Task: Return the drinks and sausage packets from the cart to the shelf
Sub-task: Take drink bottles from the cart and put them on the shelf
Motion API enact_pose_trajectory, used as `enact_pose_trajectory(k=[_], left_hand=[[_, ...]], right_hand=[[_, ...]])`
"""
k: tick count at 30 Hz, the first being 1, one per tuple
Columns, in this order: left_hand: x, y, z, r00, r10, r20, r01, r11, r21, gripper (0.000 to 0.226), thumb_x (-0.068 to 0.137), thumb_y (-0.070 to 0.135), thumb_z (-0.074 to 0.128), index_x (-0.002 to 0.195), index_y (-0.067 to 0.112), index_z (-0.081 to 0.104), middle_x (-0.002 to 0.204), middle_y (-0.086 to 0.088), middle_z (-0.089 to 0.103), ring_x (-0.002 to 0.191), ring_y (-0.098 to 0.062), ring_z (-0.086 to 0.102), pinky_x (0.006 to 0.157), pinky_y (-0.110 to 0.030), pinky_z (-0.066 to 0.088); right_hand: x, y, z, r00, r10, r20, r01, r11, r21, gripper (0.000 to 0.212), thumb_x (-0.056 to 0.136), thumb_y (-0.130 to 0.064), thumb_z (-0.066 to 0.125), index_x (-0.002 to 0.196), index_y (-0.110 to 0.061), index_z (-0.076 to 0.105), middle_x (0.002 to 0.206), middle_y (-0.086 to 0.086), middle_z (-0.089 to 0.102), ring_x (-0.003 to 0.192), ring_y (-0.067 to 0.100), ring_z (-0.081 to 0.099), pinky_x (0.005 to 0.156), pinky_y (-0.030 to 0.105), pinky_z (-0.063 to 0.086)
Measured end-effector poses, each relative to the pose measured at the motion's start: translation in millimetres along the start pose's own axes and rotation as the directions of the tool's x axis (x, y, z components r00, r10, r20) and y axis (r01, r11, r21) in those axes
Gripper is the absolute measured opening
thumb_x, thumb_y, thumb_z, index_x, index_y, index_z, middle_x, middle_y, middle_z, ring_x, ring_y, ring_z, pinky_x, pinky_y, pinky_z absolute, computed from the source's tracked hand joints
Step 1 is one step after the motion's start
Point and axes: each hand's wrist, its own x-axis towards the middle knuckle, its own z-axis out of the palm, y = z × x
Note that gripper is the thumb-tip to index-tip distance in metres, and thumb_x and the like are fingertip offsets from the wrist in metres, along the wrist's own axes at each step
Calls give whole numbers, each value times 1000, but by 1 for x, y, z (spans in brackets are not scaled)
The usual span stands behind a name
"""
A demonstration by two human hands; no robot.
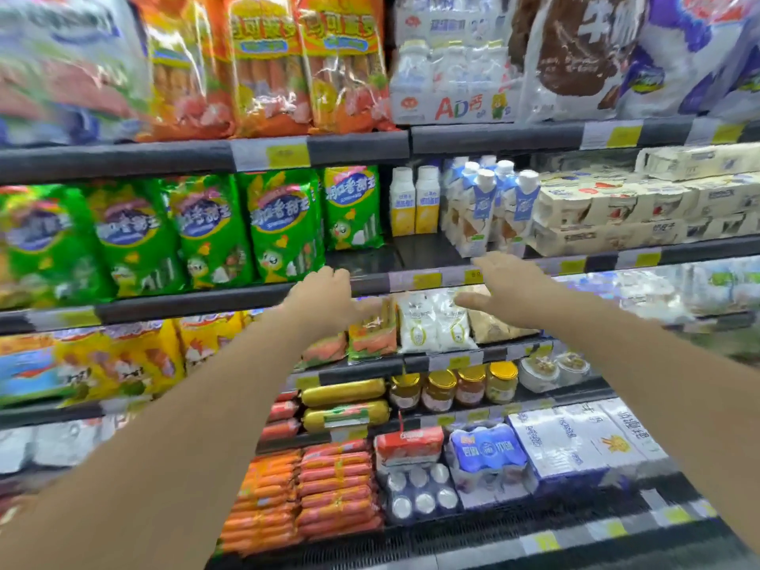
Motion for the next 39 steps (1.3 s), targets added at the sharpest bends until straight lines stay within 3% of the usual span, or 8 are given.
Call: enact_pose_trajectory(k=[3,6,9,12,22,27,33,39], left_hand=[[-45,-53,5,997,-75,2,75,997,-9,88,87,72,41,144,5,37,143,-18,43,130,-37,42,105,-46,39],[-97,-114,8,987,-162,22,162,986,-45,82,88,68,45,139,4,44,139,-19,49,126,-36,48,102,-45,43],[-151,-178,11,955,-294,31,295,953,-67,76,85,71,48,124,6,51,125,-18,56,112,-37,55,91,-45,47],[-205,-236,17,897,-441,46,443,895,-60,89,85,72,46,142,4,39,144,-19,43,128,-37,45,101,-47,43],[-386,-380,63,618,-767,174,785,614,-82,91,85,75,41,142,4,38,143,-20,42,122,-36,47,97,-46,45],[-452,-433,90,446,-867,222,895,435,-99,84,84,75,43,129,4,47,131,-20,49,111,-35,51,92,-48,48],[-518,-483,130,241,-922,303,969,214,-121,87,86,72,43,136,1,45,134,-24,49,117,-38,51,94,-49,47],[-571,-510,172,116,-955,273,982,68,-178,92,72,84,38,124,10,53,125,-15,58,111,-34,56,91,-46,49]], right_hand=[[-6,-72,12,995,-104,5,104,994,-12,67,91,-62,46,130,-7,46,134,14,50,119,30,49,93,38,44],[-9,-150,24,975,-223,5,223,975,-12,78,91,-62,48,145,-7,37,150,15,39,136,32,40,108,44,38],[-12,-226,36,939,-343,22,343,939,-2,72,88,-64,49,130,-6,48,140,17,48,127,35,48,102,45,43],[-14,-297,47,881,-470,57,471,882,-3,65,90,-61,50,126,-7,49,133,16,52,120,36,51,96,44,46],[-45,-532,110,531,-832,158,837,544,51,88,90,-66,43,153,-9,22,157,13,28,141,32,31,112,45,34],[-59,-632,146,353,-920,173,927,368,68,82,90,-64,46,146,-6,34,147,16,38,133,34,39,107,45,38],[-74,-748,188,117,-950,289,986,147,83,86,89,-70,41,147,-7,32,146,15,39,131,34,41,104,47,41],[-113,-829,227,-49,-937,346,993,-9,114,77,91,-65,44,140,-5,40,140,16,45,127,35,45,103,47,41]])
